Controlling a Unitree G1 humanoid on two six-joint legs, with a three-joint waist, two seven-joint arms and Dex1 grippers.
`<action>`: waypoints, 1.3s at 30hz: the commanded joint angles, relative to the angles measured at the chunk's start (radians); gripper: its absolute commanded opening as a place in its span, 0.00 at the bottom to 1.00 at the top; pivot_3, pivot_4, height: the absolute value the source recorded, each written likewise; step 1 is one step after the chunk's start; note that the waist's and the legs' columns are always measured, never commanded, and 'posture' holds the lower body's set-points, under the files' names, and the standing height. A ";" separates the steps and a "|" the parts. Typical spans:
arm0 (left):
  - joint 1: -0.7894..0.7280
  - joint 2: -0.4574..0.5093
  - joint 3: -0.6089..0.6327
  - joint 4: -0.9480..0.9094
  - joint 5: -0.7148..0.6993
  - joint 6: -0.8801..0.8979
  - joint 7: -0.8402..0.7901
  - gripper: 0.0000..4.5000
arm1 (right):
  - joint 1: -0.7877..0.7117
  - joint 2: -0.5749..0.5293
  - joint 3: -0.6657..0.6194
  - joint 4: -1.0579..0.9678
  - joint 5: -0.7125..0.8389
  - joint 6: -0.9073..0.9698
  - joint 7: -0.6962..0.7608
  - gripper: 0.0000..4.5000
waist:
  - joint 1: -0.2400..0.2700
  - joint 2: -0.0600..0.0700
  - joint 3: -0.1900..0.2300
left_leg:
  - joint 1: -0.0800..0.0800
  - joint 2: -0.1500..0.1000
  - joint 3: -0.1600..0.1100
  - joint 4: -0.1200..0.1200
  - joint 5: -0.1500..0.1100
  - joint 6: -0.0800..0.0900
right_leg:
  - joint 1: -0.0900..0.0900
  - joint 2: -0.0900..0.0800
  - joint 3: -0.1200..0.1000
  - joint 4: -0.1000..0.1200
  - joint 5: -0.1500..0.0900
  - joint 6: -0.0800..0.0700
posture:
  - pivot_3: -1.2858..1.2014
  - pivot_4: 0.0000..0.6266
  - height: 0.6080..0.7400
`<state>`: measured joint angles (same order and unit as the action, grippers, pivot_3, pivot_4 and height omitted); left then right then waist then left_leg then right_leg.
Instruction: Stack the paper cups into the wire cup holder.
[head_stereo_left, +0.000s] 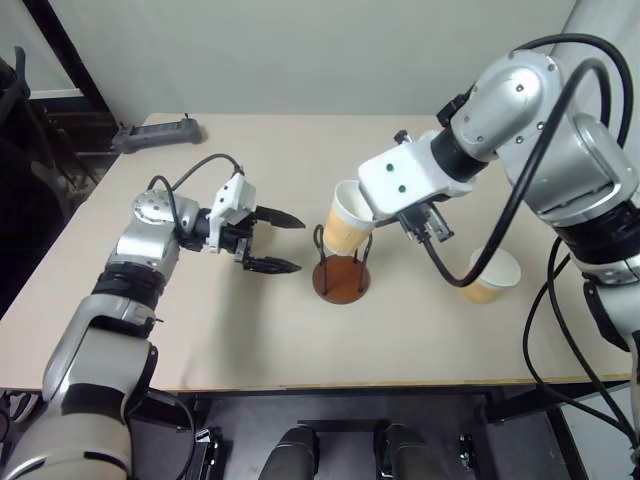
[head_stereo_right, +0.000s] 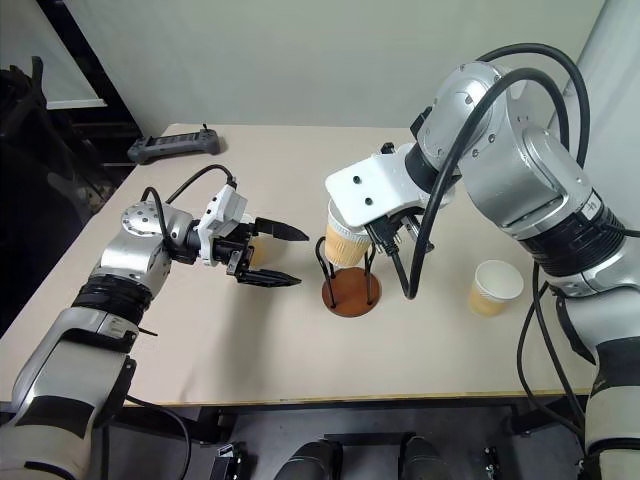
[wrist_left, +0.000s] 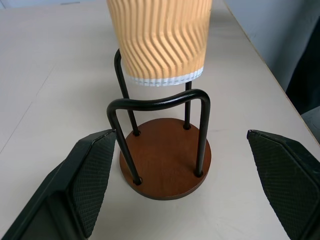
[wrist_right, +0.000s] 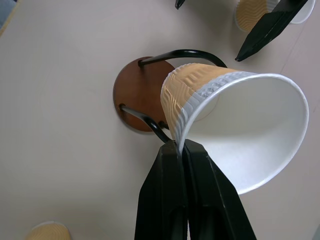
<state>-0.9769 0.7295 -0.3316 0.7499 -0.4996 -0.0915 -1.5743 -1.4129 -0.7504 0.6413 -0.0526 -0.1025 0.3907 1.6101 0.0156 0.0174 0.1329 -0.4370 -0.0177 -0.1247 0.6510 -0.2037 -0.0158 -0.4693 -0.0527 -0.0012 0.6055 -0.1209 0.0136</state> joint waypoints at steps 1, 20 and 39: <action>-0.010 0.016 0.027 -0.025 -0.016 0.002 -0.040 1.00 | -0.011 0.008 -0.029 -0.006 -0.007 -0.015 0.004 0.00 | 0.000 0.000 0.000 | 0.000 0.000 0.000 0.000 0.000 0.000 | 0.000 0.000 0.000 0.000 0.000 0.000 | 0.52 0.24 1.00; -0.007 0.017 0.033 -0.022 -0.016 0.003 -0.040 1.00 | 0.008 0.039 -0.050 -0.003 -0.034 -0.027 -0.018 0.82 | 0.000 0.000 0.000 | 0.000 0.000 0.000 0.000 0.000 0.000 | 0.000 0.000 0.000 0.001 0.000 0.000 | 0.52 0.24 1.00; -0.028 0.035 0.052 0.021 -0.005 -0.004 -0.040 1.00 | -0.016 -0.192 -0.142 -0.029 0.144 0.228 0.004 0.99 | -0.001 0.000 0.000 | -0.001 -0.001 0.000 0.001 0.000 0.000 | 0.000 0.000 0.000 0.002 -0.003 0.002 | 0.52 0.24 1.00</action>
<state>-0.9669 0.7563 -0.3266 0.7518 -0.5135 -0.0836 -1.5752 -1.4075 -0.9235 0.5578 -0.0684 0.0427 0.6172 1.6100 0.0147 0.0173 0.1329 -0.4376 -0.0182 -0.1247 0.6518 -0.2037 -0.0162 -0.4695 -0.0525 -0.0008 0.6078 -0.1236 0.0152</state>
